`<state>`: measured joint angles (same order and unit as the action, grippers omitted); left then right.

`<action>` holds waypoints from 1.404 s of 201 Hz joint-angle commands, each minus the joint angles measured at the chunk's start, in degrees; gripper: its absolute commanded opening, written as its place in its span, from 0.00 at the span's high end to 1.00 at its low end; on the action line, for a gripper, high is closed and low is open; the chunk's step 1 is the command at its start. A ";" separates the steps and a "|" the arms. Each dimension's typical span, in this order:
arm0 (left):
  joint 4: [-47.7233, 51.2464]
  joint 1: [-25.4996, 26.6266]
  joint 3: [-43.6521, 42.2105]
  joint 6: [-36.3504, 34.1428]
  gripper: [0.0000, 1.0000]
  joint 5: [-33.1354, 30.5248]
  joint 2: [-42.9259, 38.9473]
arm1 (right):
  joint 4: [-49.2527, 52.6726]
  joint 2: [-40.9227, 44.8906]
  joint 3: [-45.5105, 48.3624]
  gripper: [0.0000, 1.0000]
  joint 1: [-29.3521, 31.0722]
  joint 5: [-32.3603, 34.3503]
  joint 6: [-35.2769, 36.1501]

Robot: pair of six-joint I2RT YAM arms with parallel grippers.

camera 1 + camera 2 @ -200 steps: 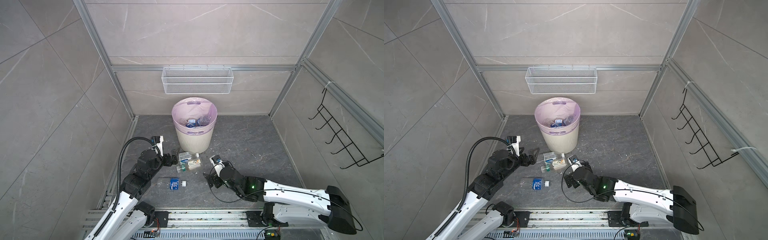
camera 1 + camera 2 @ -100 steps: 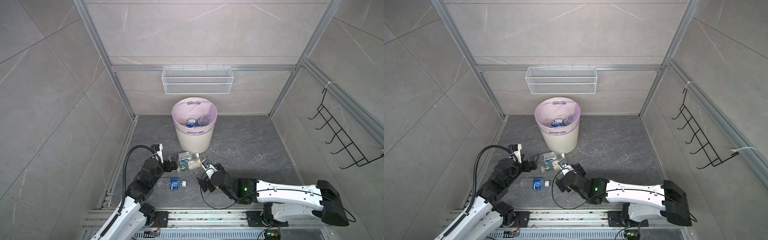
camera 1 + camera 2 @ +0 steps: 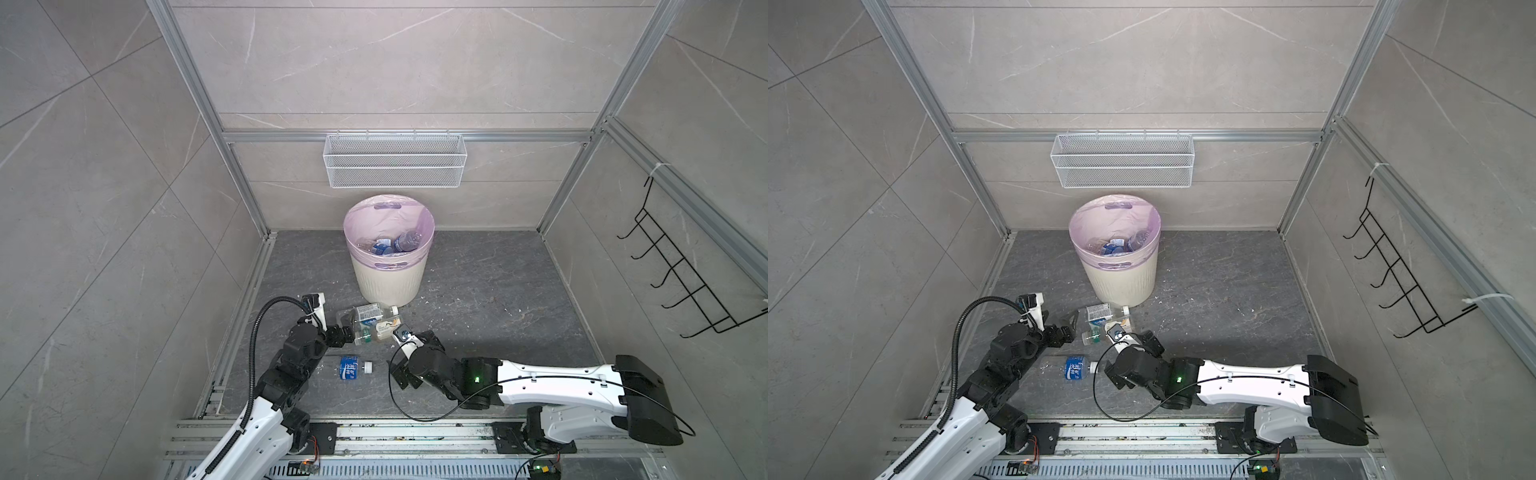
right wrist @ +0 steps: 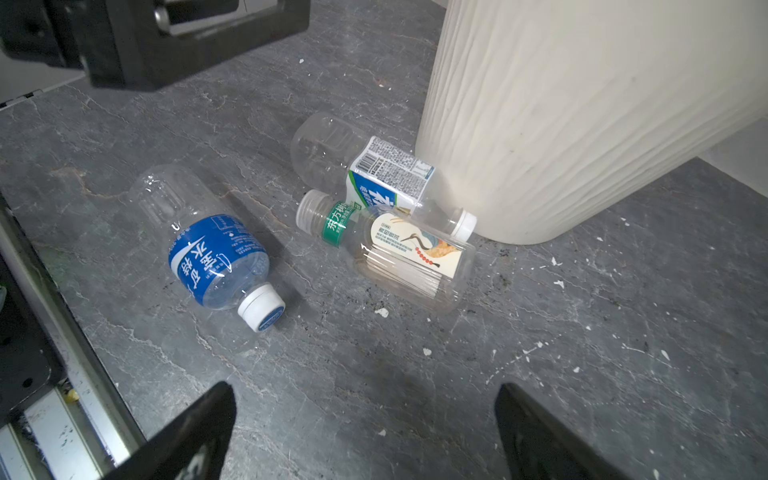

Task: Throw the plastic bottles in the bin
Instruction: 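Draw the left gripper back while the right gripper reaches toward the water bottle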

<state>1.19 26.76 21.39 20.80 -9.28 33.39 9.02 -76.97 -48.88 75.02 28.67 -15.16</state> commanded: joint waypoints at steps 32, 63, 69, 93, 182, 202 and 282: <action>-1.54 0.31 -0.06 -2.06 0.00 -2.97 0.09 | -2.06 -1.48 -1.61 0.00 1.57 -0.92 1.64; -1.36 0.31 -0.21 -1.75 0.00 -4.26 0.43 | -1.33 -4.60 -4.06 0.01 3.02 -1.63 3.23; -1.37 0.31 -0.24 -1.74 0.00 -4.33 0.60 | -1.24 -5.23 -4.58 0.01 3.33 -1.88 3.65; -1.04 0.22 -0.02 -1.52 0.00 -5.49 1.67 | -1.08 -7.82 -6.64 0.01 4.34 -2.41 5.02; -0.13 -1.83 1.03 -0.10 0.01 -8.21 6.70 | -2.47 -17.70 -14.57 0.03 5.05 -4.32 10.33; -0.06 -3.09 0.76 0.60 0.01 -8.37 6.90 | -2.82 -19.31 -15.93 0.03 5.09 -4.76 11.05; -0.30 -6.35 0.15 2.47 0.02 -7.60 7.77 | -4.53 -23.29 -18.15 0.03 5.00 -5.94 13.17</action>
<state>1.67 21.08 21.28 22.15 -16.43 41.06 5.74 -99.02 -65.49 79.77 23.49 -3.33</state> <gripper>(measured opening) 0.984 0.973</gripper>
